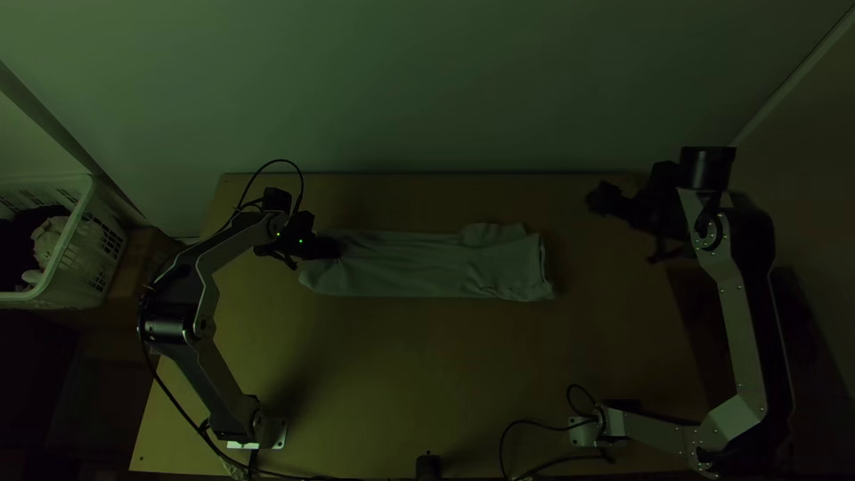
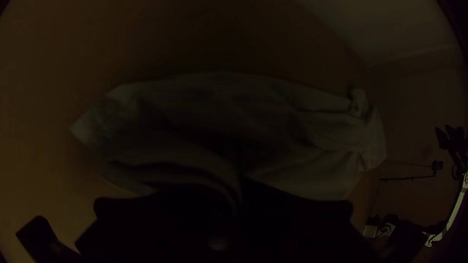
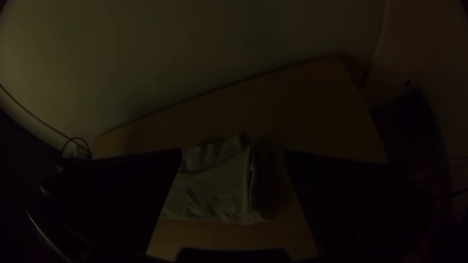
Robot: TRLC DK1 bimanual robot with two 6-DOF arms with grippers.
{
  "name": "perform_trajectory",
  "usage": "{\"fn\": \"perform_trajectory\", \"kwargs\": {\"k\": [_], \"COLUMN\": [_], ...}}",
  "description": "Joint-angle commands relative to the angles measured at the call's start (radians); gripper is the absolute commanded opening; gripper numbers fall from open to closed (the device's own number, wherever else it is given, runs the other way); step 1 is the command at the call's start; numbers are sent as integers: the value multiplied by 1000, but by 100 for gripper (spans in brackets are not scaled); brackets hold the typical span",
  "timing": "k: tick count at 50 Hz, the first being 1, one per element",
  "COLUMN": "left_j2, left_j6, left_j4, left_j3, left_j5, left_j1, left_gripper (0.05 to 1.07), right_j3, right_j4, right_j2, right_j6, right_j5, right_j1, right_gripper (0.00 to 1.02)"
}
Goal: Fold the t-shirt
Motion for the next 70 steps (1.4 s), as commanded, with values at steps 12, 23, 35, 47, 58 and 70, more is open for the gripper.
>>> {"fn": "perform_trajectory", "kwargs": {"k": [12,23,35,47,58,70], "left_j2": [-113,-154,-157,-177,-233,-280], "left_j6": [100,192,292,349,353,340], "left_j4": [-135,-198,-305,-390,-443,-514], "left_j3": [-13,-1,57,142,196,295], "left_j5": [-90,-135,-167,-258,-396,-592], "left_j1": [189,312,455,522,451,298], "left_gripper": [8,8,8,8,8,8], "right_j3": [-162,-211,-239,-254,-294,-337], "right_j4": [216,263,303,309,309,309], "right_j2": [-105,-127,-147,-165,-199,-248], "right_j6": [27,24,25,28,28,31], "right_j5": [12,18,20,20,23,24], "right_j1": [29,26,23,26,26,9], "right_gripper": [98,98,98,98,98,98]}}
